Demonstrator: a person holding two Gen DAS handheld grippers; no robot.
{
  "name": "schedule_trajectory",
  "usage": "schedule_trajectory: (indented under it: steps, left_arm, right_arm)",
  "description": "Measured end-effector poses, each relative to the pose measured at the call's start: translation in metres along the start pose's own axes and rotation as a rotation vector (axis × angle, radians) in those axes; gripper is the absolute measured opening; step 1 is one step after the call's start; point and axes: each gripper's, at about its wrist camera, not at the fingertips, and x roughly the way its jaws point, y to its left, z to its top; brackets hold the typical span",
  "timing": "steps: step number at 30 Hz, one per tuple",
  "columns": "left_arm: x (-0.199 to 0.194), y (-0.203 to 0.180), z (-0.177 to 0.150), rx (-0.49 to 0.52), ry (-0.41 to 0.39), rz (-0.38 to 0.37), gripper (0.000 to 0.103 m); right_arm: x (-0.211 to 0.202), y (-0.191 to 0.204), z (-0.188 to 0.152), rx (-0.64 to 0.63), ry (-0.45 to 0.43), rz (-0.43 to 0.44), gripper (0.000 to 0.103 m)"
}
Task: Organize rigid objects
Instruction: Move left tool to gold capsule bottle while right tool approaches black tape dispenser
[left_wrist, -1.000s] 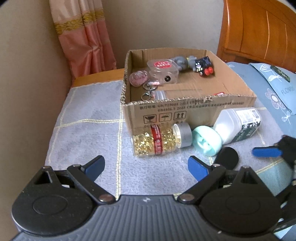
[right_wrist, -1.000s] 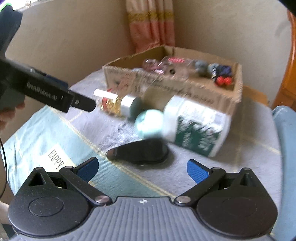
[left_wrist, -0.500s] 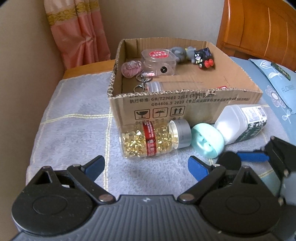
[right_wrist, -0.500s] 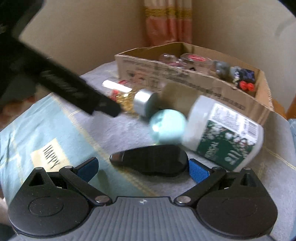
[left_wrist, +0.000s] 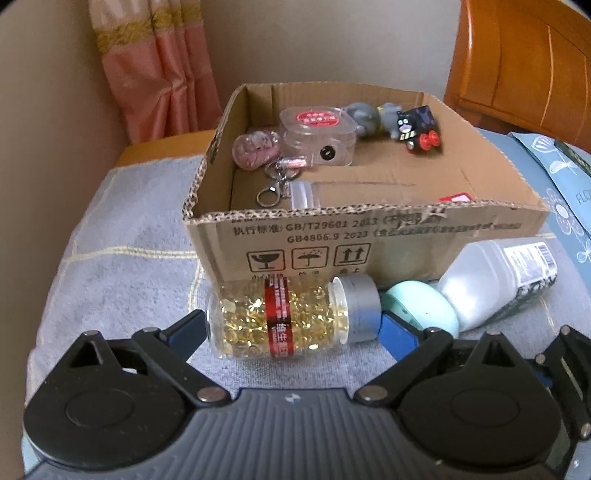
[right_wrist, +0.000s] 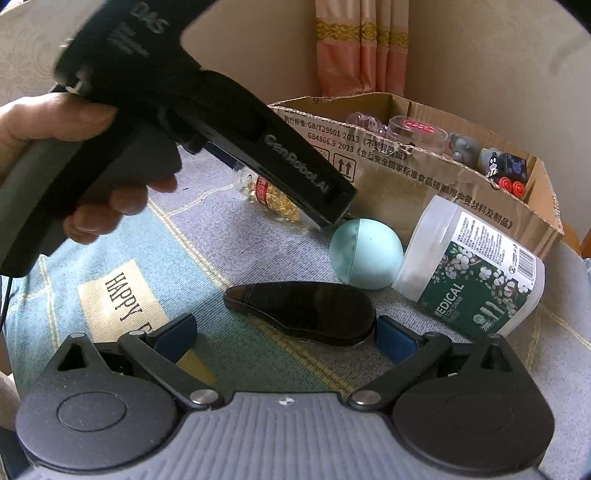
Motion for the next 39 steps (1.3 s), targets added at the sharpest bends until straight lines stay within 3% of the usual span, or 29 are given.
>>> schedule_trajectory:
  steps: [14,28,35,39]
  left_arm:
    - [0.001,0.020,-0.003,0.062,-0.015,-0.017,0.098]
    - [0.013,0.024,0.003,0.035,0.010,-0.044,0.098]
    - [0.017,0.029,0.007,-0.014,0.019,-0.062,0.097]
    - [0.017,0.028,0.006,0.003,0.017,-0.050,0.097]
  right_arm:
    - [0.002,0.002,0.006,0.003,0.021,-0.009,0.103]
    - [0.016,0.000,0.021,0.025,0.026,-0.029,0.103]
    - [0.011,0.005,0.021,0.020,0.030,-0.034,0.093]
    - [0.006,0.005,0.018,0.030,0.040,-0.046,0.093]
